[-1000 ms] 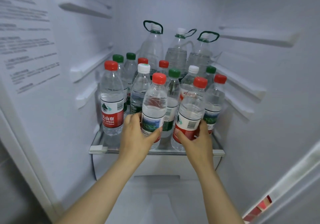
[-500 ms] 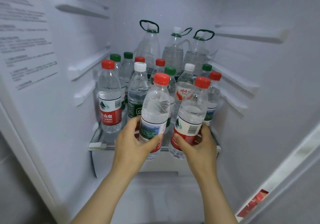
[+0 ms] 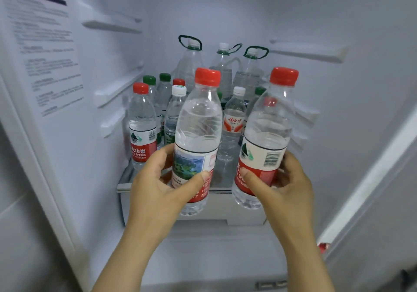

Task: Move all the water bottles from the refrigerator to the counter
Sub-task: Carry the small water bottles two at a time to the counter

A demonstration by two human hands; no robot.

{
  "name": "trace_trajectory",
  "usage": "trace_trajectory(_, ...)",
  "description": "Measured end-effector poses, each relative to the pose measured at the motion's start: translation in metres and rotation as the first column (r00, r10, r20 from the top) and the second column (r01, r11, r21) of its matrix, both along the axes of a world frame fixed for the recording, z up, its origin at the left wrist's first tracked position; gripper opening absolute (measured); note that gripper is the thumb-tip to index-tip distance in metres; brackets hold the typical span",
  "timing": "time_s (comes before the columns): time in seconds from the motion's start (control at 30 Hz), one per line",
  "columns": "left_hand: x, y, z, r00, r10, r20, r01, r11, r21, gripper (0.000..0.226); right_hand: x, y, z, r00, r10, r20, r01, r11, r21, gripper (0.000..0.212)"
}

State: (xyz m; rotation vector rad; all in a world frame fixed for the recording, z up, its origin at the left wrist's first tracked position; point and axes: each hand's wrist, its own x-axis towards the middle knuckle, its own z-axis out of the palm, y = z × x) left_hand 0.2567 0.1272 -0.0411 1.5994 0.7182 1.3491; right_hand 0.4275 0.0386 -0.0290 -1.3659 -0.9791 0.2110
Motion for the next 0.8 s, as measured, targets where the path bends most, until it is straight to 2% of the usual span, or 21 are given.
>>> trace_trajectory(0.13,-0.008,-0.010,0.019,0.997,-0.081,0.004,0.081,0.996,0.026,0.062,-0.018,-0.027,0.015,0.998,-0.051,0.025,0.051,0.998,0.023,0.051)
trace_trajectory(0.33,-0.016,-0.042,0.042,0.950,-0.302,0.074,0.296,0.952,0.080,0.046,-0.051,-0.080,0.034,0.984,-0.170,0.051,0.166,0.983,0.073,0.045)
trace_trajectory(0.57,-0.013,-0.084,0.044,0.824,-0.556,0.110,0.548,0.831,0.098,0.051,-0.085,-0.149,0.040,0.929,-0.366,0.062,0.357,0.927,0.118,0.053)
trace_trajectory(0.8,0.010,-0.149,0.056,0.639,-0.753,0.157,0.750,0.655,0.092,0.047,-0.104,-0.230,0.048,0.828,-0.555,0.076,0.541,0.828,0.148,0.052)
